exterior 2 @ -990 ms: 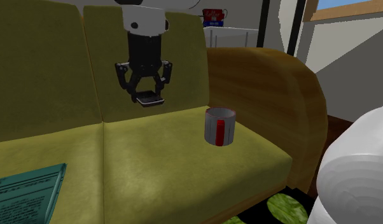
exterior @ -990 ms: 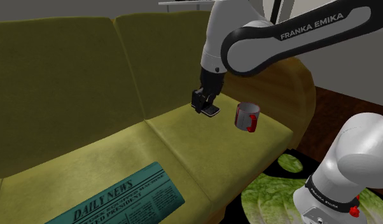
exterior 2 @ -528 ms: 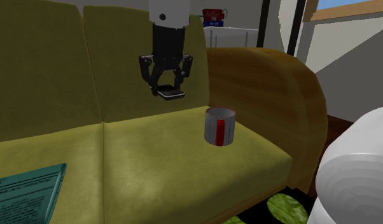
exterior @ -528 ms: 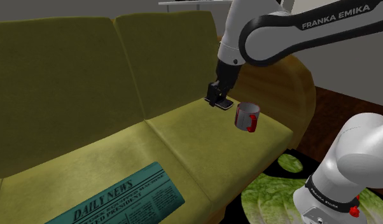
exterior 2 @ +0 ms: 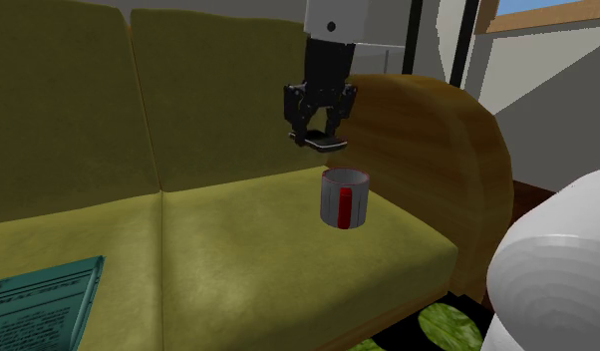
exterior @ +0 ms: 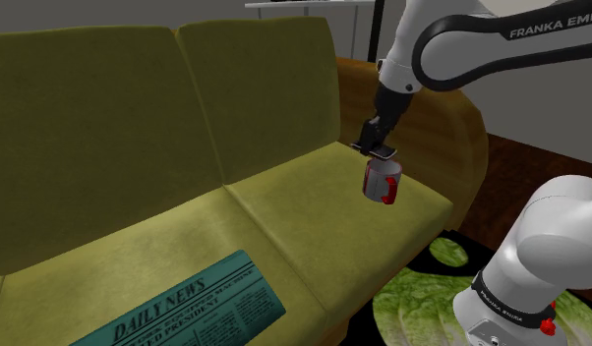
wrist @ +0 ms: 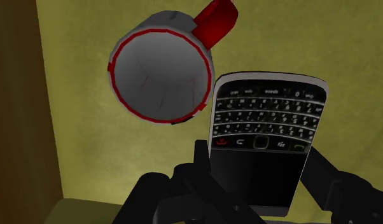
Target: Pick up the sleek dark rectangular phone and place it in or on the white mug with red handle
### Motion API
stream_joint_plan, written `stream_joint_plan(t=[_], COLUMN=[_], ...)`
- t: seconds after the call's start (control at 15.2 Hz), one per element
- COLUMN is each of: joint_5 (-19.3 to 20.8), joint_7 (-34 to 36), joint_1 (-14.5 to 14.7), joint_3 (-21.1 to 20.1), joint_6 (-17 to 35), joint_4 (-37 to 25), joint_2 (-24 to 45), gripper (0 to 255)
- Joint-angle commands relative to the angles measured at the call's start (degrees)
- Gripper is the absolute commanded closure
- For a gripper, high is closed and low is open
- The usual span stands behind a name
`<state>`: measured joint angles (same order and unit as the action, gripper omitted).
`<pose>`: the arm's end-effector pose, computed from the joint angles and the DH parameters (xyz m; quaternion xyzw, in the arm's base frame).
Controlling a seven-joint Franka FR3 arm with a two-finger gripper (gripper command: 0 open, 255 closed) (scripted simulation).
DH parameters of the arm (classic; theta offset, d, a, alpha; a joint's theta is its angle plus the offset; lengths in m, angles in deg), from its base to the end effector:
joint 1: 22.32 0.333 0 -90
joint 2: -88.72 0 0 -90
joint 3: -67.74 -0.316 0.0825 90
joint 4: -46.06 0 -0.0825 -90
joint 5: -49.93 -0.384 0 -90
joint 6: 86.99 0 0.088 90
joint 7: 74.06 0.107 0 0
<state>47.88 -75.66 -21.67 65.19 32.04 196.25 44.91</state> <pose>0.3412 0.0219 0.5036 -0.9935 -0.0303 -0.1100 0.0020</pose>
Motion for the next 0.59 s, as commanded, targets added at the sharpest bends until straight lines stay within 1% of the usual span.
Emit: stream_joint_plan(t=[0.0,0.2,0.53], joint_5=[1.23,3.18,3.29], joint_7=[-2.91,-6.83,-6.93], joint_1=[-1.2,-3.13,-3.21], joint_3=[2.65,6.28,6.43], joint_6=[-1.36,-2.83,1.2], joint_4=[1.21,2.42,6.07], joint_2=[-2.51,-5.14,-4.77], gripper=[255,255,255])
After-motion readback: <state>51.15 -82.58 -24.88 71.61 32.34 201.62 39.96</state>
